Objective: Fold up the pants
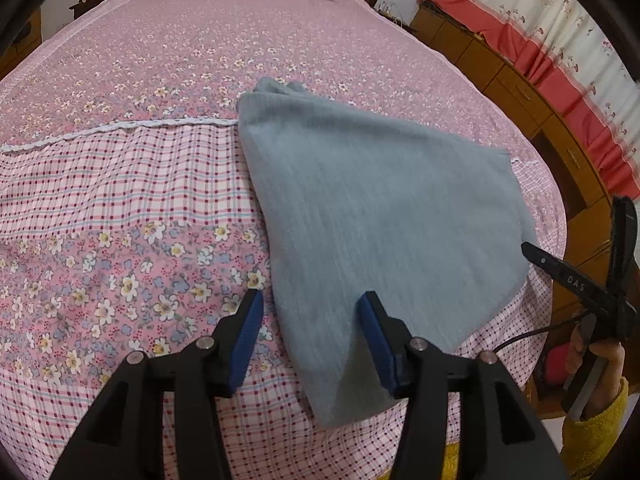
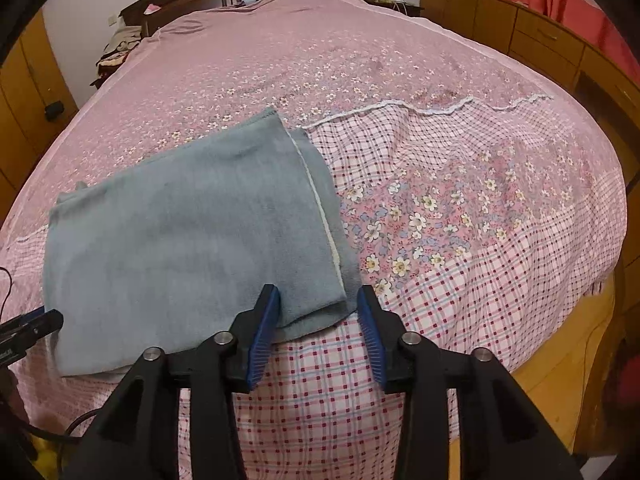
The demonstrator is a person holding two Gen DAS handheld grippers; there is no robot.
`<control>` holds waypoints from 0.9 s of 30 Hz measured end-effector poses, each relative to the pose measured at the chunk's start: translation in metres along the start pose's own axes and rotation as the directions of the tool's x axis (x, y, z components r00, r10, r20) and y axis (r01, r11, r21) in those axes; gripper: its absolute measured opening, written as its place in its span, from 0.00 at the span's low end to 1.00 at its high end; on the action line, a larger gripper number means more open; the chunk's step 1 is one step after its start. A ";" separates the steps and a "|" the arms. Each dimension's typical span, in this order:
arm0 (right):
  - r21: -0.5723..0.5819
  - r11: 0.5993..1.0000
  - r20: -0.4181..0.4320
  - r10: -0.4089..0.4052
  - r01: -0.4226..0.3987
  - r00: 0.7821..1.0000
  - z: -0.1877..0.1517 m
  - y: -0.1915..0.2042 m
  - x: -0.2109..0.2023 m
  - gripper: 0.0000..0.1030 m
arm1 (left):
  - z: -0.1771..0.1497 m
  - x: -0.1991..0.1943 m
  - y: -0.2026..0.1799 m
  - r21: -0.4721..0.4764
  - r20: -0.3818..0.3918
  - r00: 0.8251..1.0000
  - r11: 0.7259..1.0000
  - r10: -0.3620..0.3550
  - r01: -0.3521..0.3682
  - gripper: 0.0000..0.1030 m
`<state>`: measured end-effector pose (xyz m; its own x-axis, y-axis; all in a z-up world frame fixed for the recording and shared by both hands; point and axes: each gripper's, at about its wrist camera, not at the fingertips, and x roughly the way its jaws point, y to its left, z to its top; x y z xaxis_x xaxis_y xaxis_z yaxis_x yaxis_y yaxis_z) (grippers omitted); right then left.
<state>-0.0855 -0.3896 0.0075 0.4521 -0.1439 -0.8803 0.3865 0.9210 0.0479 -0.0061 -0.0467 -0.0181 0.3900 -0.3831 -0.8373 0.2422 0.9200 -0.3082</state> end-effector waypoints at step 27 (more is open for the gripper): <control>-0.003 0.999 0.018 0.039 -0.039 0.999 -0.008 0.013 -0.008 0.44 | 0.000 0.025 -0.004 -0.059 0.034 0.999 0.998 0.007 -0.005 0.61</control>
<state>-0.0908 -0.3733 0.0116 0.4817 -0.1143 -0.8688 0.3664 0.9269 0.0813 0.0025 -0.0596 -0.0381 0.4217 -0.3790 -0.8237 0.1877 0.9253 -0.3296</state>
